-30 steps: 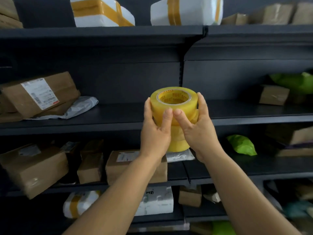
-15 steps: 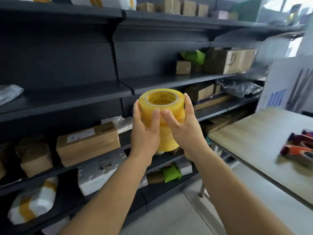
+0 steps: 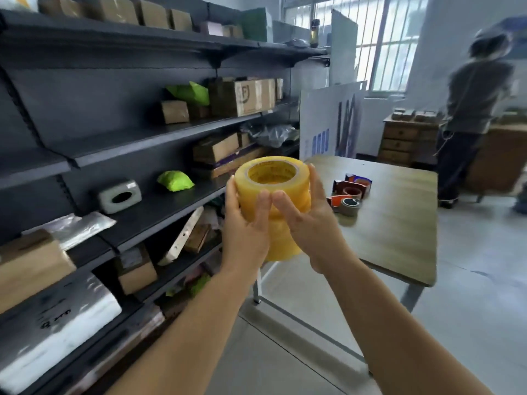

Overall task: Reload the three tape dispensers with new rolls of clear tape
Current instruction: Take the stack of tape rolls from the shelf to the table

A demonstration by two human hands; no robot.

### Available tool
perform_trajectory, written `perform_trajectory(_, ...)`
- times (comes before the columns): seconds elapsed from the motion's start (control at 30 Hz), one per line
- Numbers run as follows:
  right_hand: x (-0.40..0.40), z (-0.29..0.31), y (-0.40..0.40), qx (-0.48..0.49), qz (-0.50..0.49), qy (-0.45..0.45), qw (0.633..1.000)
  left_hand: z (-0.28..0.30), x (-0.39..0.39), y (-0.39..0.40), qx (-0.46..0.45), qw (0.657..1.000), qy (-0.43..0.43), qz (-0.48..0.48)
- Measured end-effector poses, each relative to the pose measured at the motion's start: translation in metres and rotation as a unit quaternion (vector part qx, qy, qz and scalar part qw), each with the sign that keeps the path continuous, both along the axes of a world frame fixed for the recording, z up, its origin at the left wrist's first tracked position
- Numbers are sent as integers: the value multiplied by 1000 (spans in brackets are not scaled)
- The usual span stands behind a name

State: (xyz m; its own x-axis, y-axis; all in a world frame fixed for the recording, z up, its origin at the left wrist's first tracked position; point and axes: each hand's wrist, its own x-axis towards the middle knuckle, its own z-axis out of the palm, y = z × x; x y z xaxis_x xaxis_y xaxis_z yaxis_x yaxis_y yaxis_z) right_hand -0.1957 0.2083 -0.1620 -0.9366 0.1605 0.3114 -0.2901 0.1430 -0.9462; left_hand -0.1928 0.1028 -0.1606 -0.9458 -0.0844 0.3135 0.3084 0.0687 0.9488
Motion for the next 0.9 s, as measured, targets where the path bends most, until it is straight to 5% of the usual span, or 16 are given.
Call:
perform_trajectory(0.5,105,-22,253,11,-108,-29,994,-25,84,252,20,993,-61,-103)
perform_trajectory(0.9,94,-51,409,18,-177,-68,982,-45,68,410,4,983,-84,-163)
